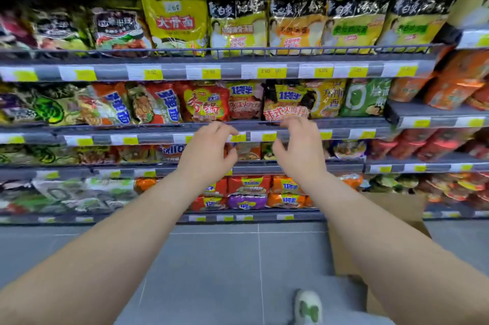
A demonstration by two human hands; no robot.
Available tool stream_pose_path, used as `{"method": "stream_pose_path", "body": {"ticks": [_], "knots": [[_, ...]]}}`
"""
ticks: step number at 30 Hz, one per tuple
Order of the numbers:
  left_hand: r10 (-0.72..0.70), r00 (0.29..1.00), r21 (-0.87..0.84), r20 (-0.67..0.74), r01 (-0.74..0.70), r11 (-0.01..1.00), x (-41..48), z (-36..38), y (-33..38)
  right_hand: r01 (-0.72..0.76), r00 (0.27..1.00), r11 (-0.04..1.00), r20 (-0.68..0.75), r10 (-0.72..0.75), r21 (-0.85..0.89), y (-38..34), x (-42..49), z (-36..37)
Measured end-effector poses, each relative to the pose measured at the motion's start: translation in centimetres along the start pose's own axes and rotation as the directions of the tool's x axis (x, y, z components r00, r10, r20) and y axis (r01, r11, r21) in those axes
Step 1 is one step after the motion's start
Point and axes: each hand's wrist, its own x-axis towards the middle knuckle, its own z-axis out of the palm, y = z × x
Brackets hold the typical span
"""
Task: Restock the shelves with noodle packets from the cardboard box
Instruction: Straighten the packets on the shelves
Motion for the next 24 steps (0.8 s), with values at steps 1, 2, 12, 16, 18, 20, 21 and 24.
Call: {"method": "stream_pose_path", "body": {"ticks": [1,2,12,16,18,20,21,24], "knots": [[-0.005,1.0,0.001,0.028,0.005,1.0,-0.8,-0.1,-0.9,-0.031,0.999,0.999,0.012,0.031,0.012,-0.7,-0.9,0.7],[-0.008,0.999,0.004,0.044,0.008,1.0,-1.1,-0.1,-1.3,-0.059,0.998,0.998,0.022,0.058,0.023,-1.0,-1.3,1.2],[-0.016,0.995,-0.05,0.098,0.021,0.999,5.3,5.7,-2.8,-0.196,0.977,0.98,0.087,0.193,0.035,3.1,2.3,5.7],[-0.066,0.991,-0.069,0.12,0.074,0.995,9.5,9.6,-3.3,-0.211,0.973,0.976,0.104,0.205,0.049,6.0,5.9,8.9],[-0.075,0.99,-0.073,0.117,0.084,0.994,11.1,11.5,-3.7,-0.223,0.97,0.973,0.112,0.216,0.057,7.3,7.4,10.8],[-0.058,0.996,-0.087,0.072,0.064,0.994,12.8,13.4,-4.5,-0.233,0.969,0.971,0.098,0.227,0.054,8.6,9.0,12.7],[-0.056,0.997,-0.09,0.05,0.061,0.994,13.5,14.1,-4.9,-0.234,0.969,0.971,0.093,0.228,0.057,9.0,9.5,13.5],[-0.051,0.998,-0.079,-0.025,0.049,0.996,15.6,17.2,-6.4,-0.201,0.98,0.978,0.016,0.2,0.059,10.8,11.4,16.3]]}}
